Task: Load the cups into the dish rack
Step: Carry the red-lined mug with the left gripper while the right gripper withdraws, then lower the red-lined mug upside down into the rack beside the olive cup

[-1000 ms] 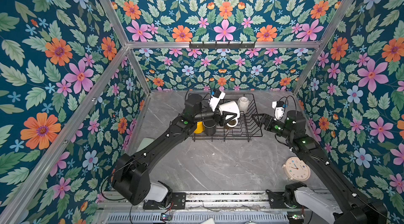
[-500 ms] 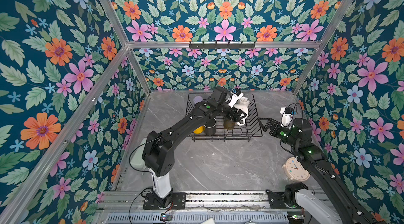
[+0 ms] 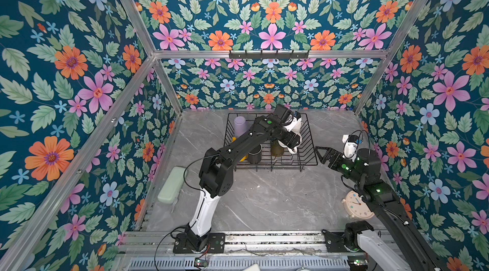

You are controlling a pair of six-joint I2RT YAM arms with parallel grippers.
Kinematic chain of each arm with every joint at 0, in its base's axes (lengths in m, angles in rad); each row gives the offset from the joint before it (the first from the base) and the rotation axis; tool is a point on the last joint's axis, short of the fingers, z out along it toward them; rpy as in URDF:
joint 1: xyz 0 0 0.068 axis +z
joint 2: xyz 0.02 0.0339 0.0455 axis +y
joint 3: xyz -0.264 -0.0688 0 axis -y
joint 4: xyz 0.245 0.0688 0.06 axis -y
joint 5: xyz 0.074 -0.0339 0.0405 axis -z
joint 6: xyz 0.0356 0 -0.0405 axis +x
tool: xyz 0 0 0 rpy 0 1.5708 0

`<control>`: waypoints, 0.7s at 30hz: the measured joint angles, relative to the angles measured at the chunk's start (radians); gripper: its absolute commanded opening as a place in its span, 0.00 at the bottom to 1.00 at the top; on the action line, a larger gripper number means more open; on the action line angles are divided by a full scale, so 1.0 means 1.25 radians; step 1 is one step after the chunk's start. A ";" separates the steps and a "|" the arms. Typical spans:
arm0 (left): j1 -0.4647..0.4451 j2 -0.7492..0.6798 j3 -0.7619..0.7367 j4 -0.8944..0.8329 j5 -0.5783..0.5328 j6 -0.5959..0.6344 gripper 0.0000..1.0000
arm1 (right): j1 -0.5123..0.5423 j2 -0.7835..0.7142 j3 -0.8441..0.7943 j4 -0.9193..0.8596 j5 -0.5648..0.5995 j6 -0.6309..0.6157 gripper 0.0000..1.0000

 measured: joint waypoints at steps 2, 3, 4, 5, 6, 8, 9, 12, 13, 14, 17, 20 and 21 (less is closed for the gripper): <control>-0.004 0.019 0.022 -0.021 -0.008 0.004 0.00 | -0.001 -0.003 -0.005 -0.002 0.000 0.000 0.99; -0.006 0.027 0.031 -0.031 -0.014 0.008 0.00 | -0.001 -0.005 -0.008 -0.002 0.000 0.000 0.99; -0.007 0.033 0.038 -0.038 -0.020 0.013 0.00 | -0.002 -0.007 -0.010 -0.002 0.000 0.000 0.99; -0.008 0.039 0.045 -0.044 -0.022 0.015 0.00 | -0.002 -0.009 -0.012 -0.002 0.000 0.000 0.99; -0.010 0.047 0.051 -0.049 -0.023 0.016 0.00 | -0.002 -0.010 -0.014 -0.002 0.000 0.000 0.99; -0.013 0.060 0.060 -0.060 -0.032 0.017 0.00 | -0.002 -0.012 -0.018 -0.002 0.000 0.001 0.99; -0.014 0.067 0.064 -0.067 -0.039 0.018 0.00 | -0.002 -0.013 -0.020 -0.002 0.000 0.001 0.99; -0.021 0.081 0.073 -0.079 -0.050 0.020 0.00 | -0.002 -0.015 -0.023 -0.002 -0.001 0.001 0.99; -0.024 0.087 0.076 -0.080 -0.051 0.020 0.00 | -0.002 -0.015 -0.024 -0.003 -0.001 0.002 0.99; -0.027 0.091 0.079 -0.080 -0.051 0.020 0.00 | -0.002 -0.013 -0.025 -0.002 -0.001 0.004 0.99; -0.033 0.108 0.091 -0.078 -0.059 0.020 0.00 | -0.002 -0.010 -0.030 -0.002 -0.002 0.004 0.99; -0.034 0.122 0.100 -0.072 -0.059 0.020 0.00 | -0.002 -0.010 -0.033 -0.002 -0.004 0.005 0.99; -0.034 0.125 0.103 -0.072 -0.059 0.020 0.00 | -0.002 -0.010 -0.033 -0.002 -0.004 0.007 0.99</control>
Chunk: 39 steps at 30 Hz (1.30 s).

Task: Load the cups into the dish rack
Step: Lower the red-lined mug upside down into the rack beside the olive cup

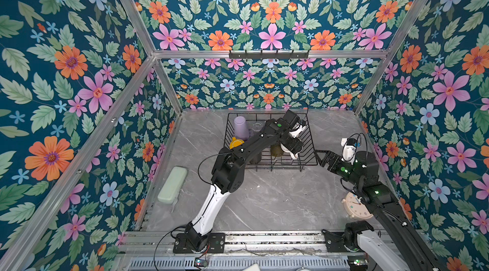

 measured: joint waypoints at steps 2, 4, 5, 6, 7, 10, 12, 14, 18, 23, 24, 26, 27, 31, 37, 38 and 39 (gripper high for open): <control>-0.001 0.005 0.003 0.002 0.000 0.000 0.00 | -0.001 -0.001 -0.001 0.001 0.000 0.000 0.99; -0.004 0.009 0.006 0.009 -0.002 0.000 0.00 | -0.001 -0.001 -0.003 0.001 0.000 0.000 0.99; -0.005 0.011 0.006 0.013 -0.004 0.000 0.00 | -0.001 -0.001 -0.004 0.001 -0.001 0.001 0.99; -0.005 0.013 0.006 0.016 -0.006 0.000 0.00 | -0.001 -0.001 -0.005 0.001 -0.001 0.002 0.99; -0.006 0.016 0.007 0.021 -0.009 0.000 0.00 | -0.001 -0.001 -0.006 0.001 -0.001 0.006 0.99; -0.010 0.020 0.008 0.029 -0.013 0.001 0.00 | -0.001 -0.001 -0.010 0.002 -0.003 0.006 0.99; -0.013 0.021 0.009 0.032 -0.022 0.003 0.00 | -0.001 -0.001 -0.012 0.002 -0.003 0.013 0.99; -0.015 0.021 0.009 0.033 -0.027 0.004 0.00 | -0.001 -0.001 -0.013 0.002 -0.003 0.015 0.99; -0.016 0.022 0.010 0.033 -0.028 0.005 0.00 | -0.001 -0.002 -0.016 0.002 -0.003 0.018 0.99; -0.020 0.018 0.006 0.035 -0.040 0.020 0.00 | -0.001 -0.002 -0.017 0.002 -0.003 0.019 0.99; -0.020 0.014 0.002 0.036 -0.043 0.027 0.00 | -0.001 -0.002 -0.017 0.002 -0.003 0.019 0.99; -0.020 0.007 -0.003 0.035 -0.052 0.046 0.00 | -0.001 -0.003 -0.017 0.002 -0.003 0.020 0.99; -0.021 0.003 -0.006 0.033 -0.061 0.057 0.00 | -0.001 -0.003 -0.016 0.002 -0.003 0.021 0.99; -0.021 -0.008 -0.009 0.004 -0.090 0.086 0.00 | -0.001 -0.003 -0.016 0.002 -0.003 0.021 0.99; -0.023 -0.008 0.013 -0.039 -0.097 0.103 0.00 | -0.001 -0.007 -0.017 0.002 -0.003 0.027 0.99; -0.024 -0.008 0.013 -0.039 -0.102 0.103 0.00 | -0.001 -0.007 -0.017 0.002 -0.003 0.028 0.99; -0.026 -0.008 0.012 -0.040 -0.107 0.107 0.00 | -0.001 -0.007 -0.017 0.002 -0.003 0.030 0.99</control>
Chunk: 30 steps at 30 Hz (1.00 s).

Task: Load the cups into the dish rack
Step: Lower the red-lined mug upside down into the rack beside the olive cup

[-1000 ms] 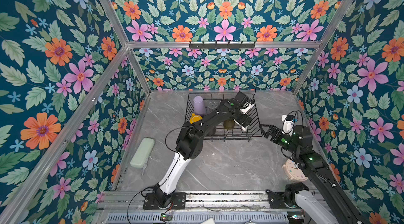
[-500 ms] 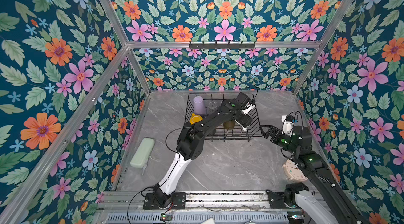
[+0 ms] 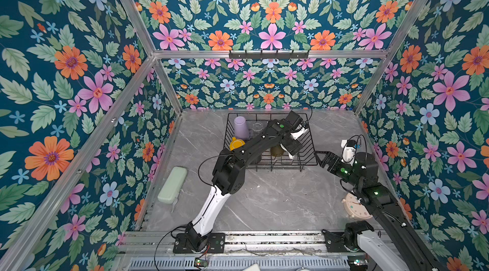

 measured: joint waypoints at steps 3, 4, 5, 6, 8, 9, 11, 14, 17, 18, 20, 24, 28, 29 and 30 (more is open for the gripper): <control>-0.003 0.000 -0.001 -0.004 -0.014 0.017 0.00 | 0.000 0.000 0.000 0.000 0.000 0.006 0.99; -0.004 0.000 -0.001 -0.004 -0.016 0.023 0.00 | 0.000 0.000 0.000 0.000 0.000 0.006 0.99; -0.004 0.000 -0.001 -0.004 -0.017 0.030 0.00 | 0.000 0.000 0.000 0.000 0.000 0.006 0.99; -0.005 0.000 -0.002 -0.004 -0.019 0.041 0.00 | 0.000 0.000 0.000 0.000 0.000 0.006 0.99; -0.008 0.000 -0.006 0.000 -0.023 0.061 0.00 | 0.000 0.000 0.000 0.000 -0.001 0.006 0.99; -0.010 0.000 -0.009 0.003 -0.030 0.072 0.00 | 0.000 0.001 0.000 0.001 -0.002 0.006 0.99; -0.016 0.000 -0.013 0.007 -0.042 0.099 0.00 | 0.000 0.002 -0.001 0.002 -0.002 0.007 0.99; -0.023 0.000 -0.020 0.008 -0.050 0.137 0.00 | 0.000 0.001 -0.001 0.002 -0.002 0.007 0.99; -0.026 0.000 -0.023 0.004 -0.044 0.165 0.00 | 0.000 0.001 -0.001 0.002 -0.002 0.007 0.99; -0.027 0.000 -0.025 0.003 -0.042 0.169 0.00 | 0.000 0.001 -0.001 0.002 -0.002 0.007 0.99; -0.027 0.000 -0.030 0.007 -0.038 0.181 0.00 | 0.000 0.001 -0.001 0.002 -0.002 0.007 0.99; -0.027 0.008 -0.031 0.021 -0.041 0.187 0.03 | 0.000 0.000 -0.001 0.002 -0.002 0.007 0.99; -0.027 0.029 -0.025 0.043 -0.050 0.194 0.24 | 0.000 0.000 -0.001 0.003 -0.002 0.007 0.99; -0.027 0.030 -0.024 0.043 -0.050 0.195 0.29 | 0.000 0.000 -0.001 0.003 -0.002 0.007 0.99; -0.027 0.032 -0.023 0.043 -0.050 0.195 0.37 | 0.000 0.000 -0.001 0.003 -0.002 0.007 0.99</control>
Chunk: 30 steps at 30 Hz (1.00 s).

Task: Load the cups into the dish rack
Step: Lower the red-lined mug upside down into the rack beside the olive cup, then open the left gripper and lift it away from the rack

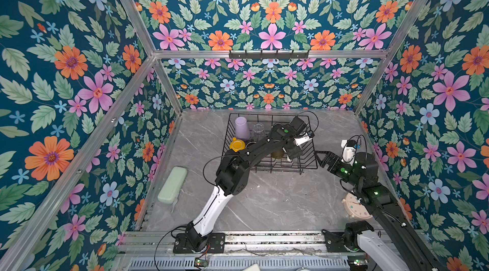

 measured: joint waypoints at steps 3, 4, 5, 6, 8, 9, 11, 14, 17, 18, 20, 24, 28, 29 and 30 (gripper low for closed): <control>0.000 0.001 0.002 0.000 0.000 -0.001 0.56 | 0.000 0.000 -0.002 0.002 0.000 0.000 0.99; 0.000 0.001 0.002 0.000 -0.001 -0.001 0.63 | 0.000 0.000 -0.002 0.001 0.000 0.000 0.99; 0.000 0.002 0.002 0.000 -0.001 -0.001 0.68 | 0.000 0.000 -0.003 0.001 0.000 0.000 0.99; 0.000 0.002 0.002 0.001 -0.002 -0.002 0.73 | 0.000 0.000 -0.003 0.001 0.000 0.000 0.99; 0.000 0.002 0.001 0.002 -0.004 -0.003 0.81 | 0.000 0.001 -0.003 0.002 0.000 0.000 0.99; 0.000 0.002 0.001 0.002 -0.005 -0.003 0.83 | 0.000 0.001 -0.003 0.002 0.000 0.000 0.99; 0.000 0.002 0.001 0.003 -0.006 -0.003 0.87 | 0.000 0.002 -0.004 0.002 0.000 0.001 0.99; 0.000 0.002 0.001 0.003 -0.008 -0.007 0.91 | -0.001 0.003 -0.004 0.002 0.000 0.001 0.99; 0.000 0.002 0.001 0.006 -0.011 -0.013 0.93 | -0.001 0.003 -0.004 0.002 0.000 0.002 0.99; 0.000 0.002 -0.001 0.010 -0.011 -0.015 0.94 | -0.001 0.003 -0.004 0.002 0.000 0.002 0.99; -0.001 0.001 -0.003 0.014 -0.011 -0.019 0.94 | -0.001 0.003 -0.004 0.002 -0.001 0.002 0.99; -0.001 -0.001 -0.005 0.018 -0.008 -0.029 0.96 | -0.001 0.003 -0.004 0.002 -0.001 0.002 0.99; -0.001 -0.002 -0.005 0.028 0.000 -0.034 1.00 | -0.001 0.003 -0.004 0.002 -0.004 0.002 0.99; -0.001 -0.004 -0.006 0.029 0.003 -0.036 1.00 | -0.001 0.002 -0.004 0.002 -0.004 0.002 0.99; -0.001 -0.007 -0.008 0.028 0.008 -0.036 1.00 | -0.001 0.002 -0.004 0.002 -0.004 0.002 0.99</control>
